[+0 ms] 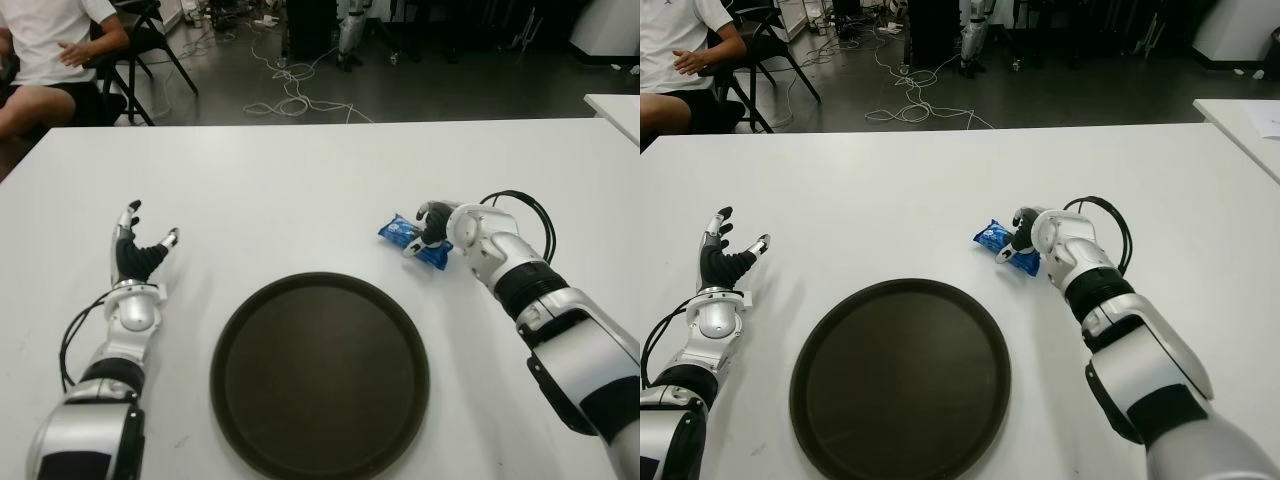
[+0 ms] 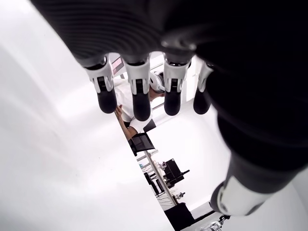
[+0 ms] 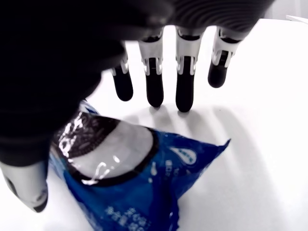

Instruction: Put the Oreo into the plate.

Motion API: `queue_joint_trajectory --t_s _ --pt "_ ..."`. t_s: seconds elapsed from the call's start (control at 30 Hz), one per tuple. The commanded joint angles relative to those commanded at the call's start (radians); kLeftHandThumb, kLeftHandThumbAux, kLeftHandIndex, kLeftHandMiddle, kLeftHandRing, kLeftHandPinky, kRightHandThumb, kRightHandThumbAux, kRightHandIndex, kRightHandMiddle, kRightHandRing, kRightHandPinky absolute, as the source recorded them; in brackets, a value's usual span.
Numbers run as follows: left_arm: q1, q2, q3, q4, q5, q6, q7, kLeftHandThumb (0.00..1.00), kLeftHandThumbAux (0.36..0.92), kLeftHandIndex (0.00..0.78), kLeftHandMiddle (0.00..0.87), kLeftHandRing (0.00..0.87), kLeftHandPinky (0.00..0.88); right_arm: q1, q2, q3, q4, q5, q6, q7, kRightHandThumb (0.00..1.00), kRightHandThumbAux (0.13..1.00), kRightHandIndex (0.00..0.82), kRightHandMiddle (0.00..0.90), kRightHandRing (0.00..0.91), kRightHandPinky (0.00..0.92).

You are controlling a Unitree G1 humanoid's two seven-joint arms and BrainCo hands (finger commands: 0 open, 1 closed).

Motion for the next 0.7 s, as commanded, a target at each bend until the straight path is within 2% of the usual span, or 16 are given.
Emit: queue_joint_trajectory --t_s 0.37,0.7 --pt "-0.001 -0.006 0.004 0.000 -0.006 0.001 0.000 0.000 0.742 0.074 0.107 0.075 0.044 0.011 0.004 0.022 -0.019 -0.003 0.011 -0.020 0.000 0.647 0.183 0.186 0.168 0.120" --pt "0.001 -0.010 0.005 -0.005 -0.008 0.001 -0.001 0.000 0.764 0.071 0.100 0.075 0.051 0.017 0.016 0.034 -0.026 0.002 0.028 -0.028 0.000 0.674 0.177 0.186 0.188 0.183"
